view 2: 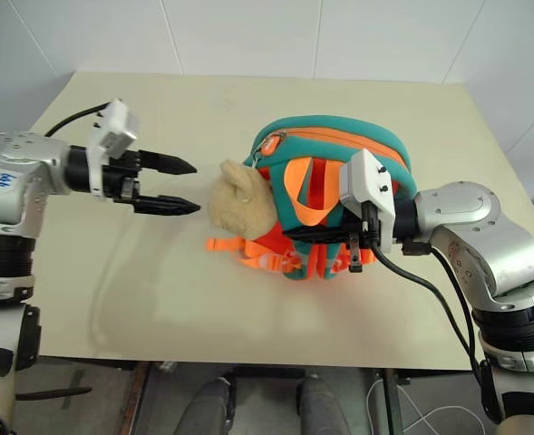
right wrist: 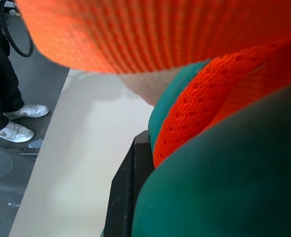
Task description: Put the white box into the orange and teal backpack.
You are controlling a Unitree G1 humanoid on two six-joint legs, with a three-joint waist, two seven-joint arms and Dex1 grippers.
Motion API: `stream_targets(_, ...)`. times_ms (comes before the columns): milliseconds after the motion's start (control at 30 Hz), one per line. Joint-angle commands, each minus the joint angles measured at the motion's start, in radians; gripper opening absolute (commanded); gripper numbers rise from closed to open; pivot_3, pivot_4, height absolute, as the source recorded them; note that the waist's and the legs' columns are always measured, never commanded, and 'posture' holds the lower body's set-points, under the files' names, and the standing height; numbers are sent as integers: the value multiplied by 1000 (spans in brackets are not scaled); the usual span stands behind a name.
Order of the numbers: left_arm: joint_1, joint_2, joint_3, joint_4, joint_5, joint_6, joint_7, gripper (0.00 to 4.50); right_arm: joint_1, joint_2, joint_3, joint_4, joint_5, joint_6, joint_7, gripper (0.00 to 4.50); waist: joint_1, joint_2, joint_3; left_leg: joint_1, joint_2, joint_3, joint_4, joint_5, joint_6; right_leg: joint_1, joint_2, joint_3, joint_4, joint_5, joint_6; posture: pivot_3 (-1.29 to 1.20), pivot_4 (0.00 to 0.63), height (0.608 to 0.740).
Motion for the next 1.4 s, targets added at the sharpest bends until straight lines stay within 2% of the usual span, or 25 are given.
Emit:
stream_targets(33,77,-14,109,-238,-160,125,59,4479,-26,3,-3,-6,1,-15,12,0,0,0,0,0,0,0,0,0,0,0,0,0,0,0,0,0,150,740)
stream_targets(133,128,-75,154,-383,-245,193,169,4479,-34,8,2,2,-5,-15,17,0,1,0,0,0,1,0,0,0,0,0,0,0,0,0,0,0,150,740)
stream_targets(267,164,-175,158,-488,-300,228,314,4479,-43,14,11,11,-12,-17,19,0,8,0,0,1,0,0,1,0,0,1,0,0,1,1,0,0,150,740)
stream_targets(433,134,-254,103,-455,-272,266,472,4479,-44,22,20,12,-22,-21,20,0,10,0,0,4,0,0,1,0,0,4,0,0,1,2,0,0,150,740)
stream_targets(533,133,-270,93,-452,-313,273,471,3902,-37,24,17,4,-25,-20,16,0,10,0,0,13,0,0,0,0,1,13,1,0,-4,2,1,0,150,740)
stream_targets(567,131,-269,92,-454,-325,281,471,3585,-33,25,16,0,-25,-20,15,0,9,0,0,14,0,0,-1,0,1,16,0,0,-7,3,1,0,150,740)
stream_targets(800,109,-218,84,-442,-366,321,451,1598,5,34,-11,-32,-6,-26,-5,0,12,0,0,14,0,0,-5,0,1,16,0,0,-12,4,1,0,150,740)
stream_targets(967,75,-178,138,-403,-410,357,460,493,52,73,-59,-54,37,-59,-24,0,13,0,0,14,0,1,-7,0,1,16,0,0,-14,4,2,0,150,740)
stream_targets(1033,44,-147,164,-352,-407,377,481,287,82,120,-98,-62,73,-88,-45,0,12,-1,0,14,0,0,-8,0,1,16,1,0,-15,4,2,0,150,740)
stream_targets(1133,22,-119,177,-304,-404,387,496,254,115,163,-125,-77,103,-108,-65,0,8,-1,0,14,0,1,-10,0,1,16,0,0,-16,4,2,0,150,740)
stream_targets(1400,-26,-50,168,-143,-351,363,509,235,190,182,-135,-110,135,-131,-78,0,11,-1,0,14,0,1,-11,0,1,15,0,0,-17,4,2,0,150,740)
